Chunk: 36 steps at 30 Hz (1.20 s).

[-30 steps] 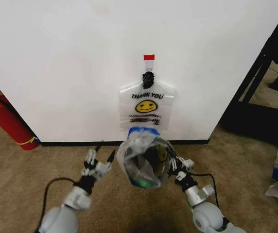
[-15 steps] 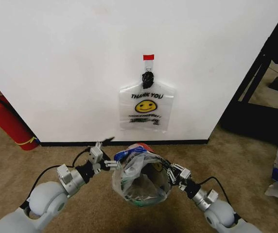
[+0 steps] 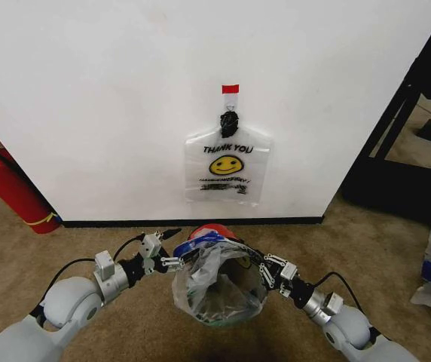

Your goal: Pick up the garbage bag from the wall and place it over the trash bin.

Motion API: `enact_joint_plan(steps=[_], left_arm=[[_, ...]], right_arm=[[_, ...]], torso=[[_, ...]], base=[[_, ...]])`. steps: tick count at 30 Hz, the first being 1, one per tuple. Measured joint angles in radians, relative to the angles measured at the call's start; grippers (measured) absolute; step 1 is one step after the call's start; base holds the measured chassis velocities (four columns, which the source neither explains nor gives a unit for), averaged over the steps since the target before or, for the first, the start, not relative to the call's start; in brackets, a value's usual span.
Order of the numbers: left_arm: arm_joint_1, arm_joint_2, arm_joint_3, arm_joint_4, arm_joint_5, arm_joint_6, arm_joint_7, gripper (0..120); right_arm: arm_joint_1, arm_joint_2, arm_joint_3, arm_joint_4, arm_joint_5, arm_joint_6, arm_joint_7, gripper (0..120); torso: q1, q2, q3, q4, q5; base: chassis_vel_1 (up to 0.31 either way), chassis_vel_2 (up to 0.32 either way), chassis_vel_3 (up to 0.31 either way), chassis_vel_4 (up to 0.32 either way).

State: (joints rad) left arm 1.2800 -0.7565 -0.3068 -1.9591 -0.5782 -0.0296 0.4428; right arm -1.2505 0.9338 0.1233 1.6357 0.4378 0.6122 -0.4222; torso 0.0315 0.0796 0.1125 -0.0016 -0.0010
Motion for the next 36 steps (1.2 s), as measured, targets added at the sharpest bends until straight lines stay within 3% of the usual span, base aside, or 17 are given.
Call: enact_joint_plan(steps=[5, 7, 13, 17, 30, 36], left_arm=[[-0.002, 0.001, -0.002, 0.004, -0.013, 0.053, 0.005, 45], [-0.002, 0.001, -0.002, 0.004, -0.014, 0.055, 0.005, 43], [0.005, -0.009, -0.006, -0.015, -0.041, 0.160, -0.067, 12], [0.010, -0.011, -0.013, -0.033, -0.055, 0.195, -0.045, 0], [0.008, -0.017, -0.027, -0.065, -0.055, 0.220, -0.042, 0], [-0.006, -0.019, -0.019, -0.033, -0.002, 0.235, -0.061, 0]], right_arm=[[-0.003, -0.010, 0.000, 0.017, 0.000, 0.000, -0.025, 0], [-0.003, -0.010, 0.000, 0.017, 0.000, 0.000, -0.025, 0], [-0.012, -0.025, 0.011, 0.041, 0.001, 0.003, -0.042, 0], [-0.017, -0.026, 0.016, 0.043, -0.003, 0.007, -0.043, 0], [-0.022, -0.029, 0.015, 0.048, -0.025, 0.017, -0.068, 0], [-0.019, -0.030, 0.014, 0.051, 0.000, 0.024, -0.130, 0]], torso=[[0.000, 0.000, 0.000, 0.0002, 0.0001], [0.000, 0.000, 0.000, 0.0002, 0.0001], [0.000, 0.000, 0.000, 0.0002, 0.0001], [0.000, 0.000, 0.000, 0.0001, 0.0002], [0.000, 0.000, 0.000, 0.0001, 0.0001], [0.000, 0.000, 0.000, 0.0001, 0.0000]], base=[[0.000, 0.000, 0.000, 0.000], [0.000, 0.000, 0.000, 0.000], [0.000, 0.000, 0.000, 0.000], [0.000, 0.000, 0.000, 0.000], [0.000, 0.000, 0.000, 0.000], [0.000, 0.000, 0.000, 0.000]])
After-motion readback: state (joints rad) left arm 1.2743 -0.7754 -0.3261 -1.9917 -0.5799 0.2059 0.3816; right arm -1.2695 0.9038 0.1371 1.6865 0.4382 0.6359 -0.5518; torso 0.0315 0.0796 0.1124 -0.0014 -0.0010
